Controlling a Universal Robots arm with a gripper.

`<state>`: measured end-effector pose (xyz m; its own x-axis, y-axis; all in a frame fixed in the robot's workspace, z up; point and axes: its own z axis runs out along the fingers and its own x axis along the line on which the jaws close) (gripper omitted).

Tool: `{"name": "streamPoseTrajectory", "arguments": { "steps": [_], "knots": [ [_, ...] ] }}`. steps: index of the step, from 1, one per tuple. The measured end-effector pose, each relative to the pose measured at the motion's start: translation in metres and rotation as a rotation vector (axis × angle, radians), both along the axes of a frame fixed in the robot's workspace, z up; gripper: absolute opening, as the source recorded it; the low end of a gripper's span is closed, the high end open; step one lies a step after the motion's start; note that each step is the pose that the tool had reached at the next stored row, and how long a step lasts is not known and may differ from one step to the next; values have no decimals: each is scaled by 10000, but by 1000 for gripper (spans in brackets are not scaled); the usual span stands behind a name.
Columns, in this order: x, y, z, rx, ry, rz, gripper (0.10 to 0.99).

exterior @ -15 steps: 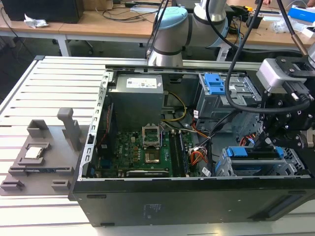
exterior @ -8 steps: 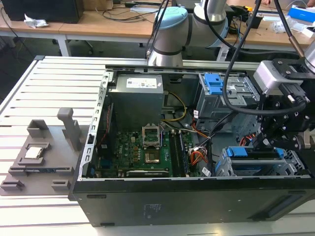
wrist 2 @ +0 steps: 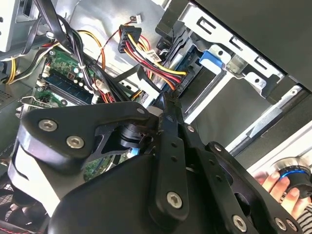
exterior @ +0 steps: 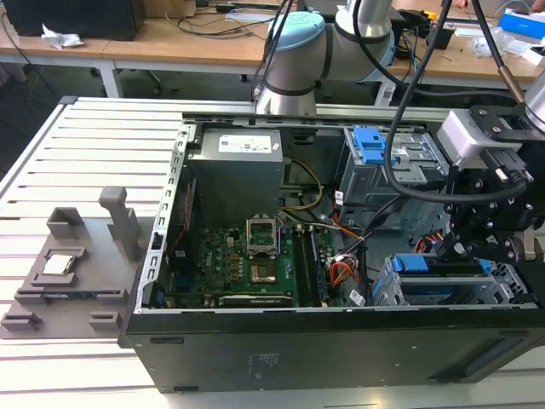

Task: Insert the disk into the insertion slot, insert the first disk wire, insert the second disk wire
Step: 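Insert the second disk wire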

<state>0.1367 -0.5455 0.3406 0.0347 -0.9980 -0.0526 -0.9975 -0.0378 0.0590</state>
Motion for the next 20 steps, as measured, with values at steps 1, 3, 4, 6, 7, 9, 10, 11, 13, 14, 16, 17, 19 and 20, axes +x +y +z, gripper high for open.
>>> {"name": "streamPoseTrajectory", "arguments": {
  "steps": [1,3,4,6,7,9,10,11,13,14,16,17,19,20],
  "knots": [
    [2,-3,-3,-4,0,0,106],
    [8,-4,-5,-5,0,0,106],
    [8,-5,-5,-5,-1,-1,106],
    [10,-4,49,-3,-2,3,106],
    [10,-4,96,-3,-1,2,106],
    [9,-4,112,-2,-1,2,106],
    [5,-4,109,-2,-1,0,106],
    [1,-4,102,-3,0,0,106],
    [-3,-4,74,-5,-1,2,106],
    [-5,-4,56,-4,-1,3,106],
    [-19,-3,24,-5,0,1,106],
    [-24,-2,19,-3,-1,2,106],
    [-30,-1,-2,-6,0,4,106],
    [-30,-1,-10,-9,0,4,106]
  ]
}}
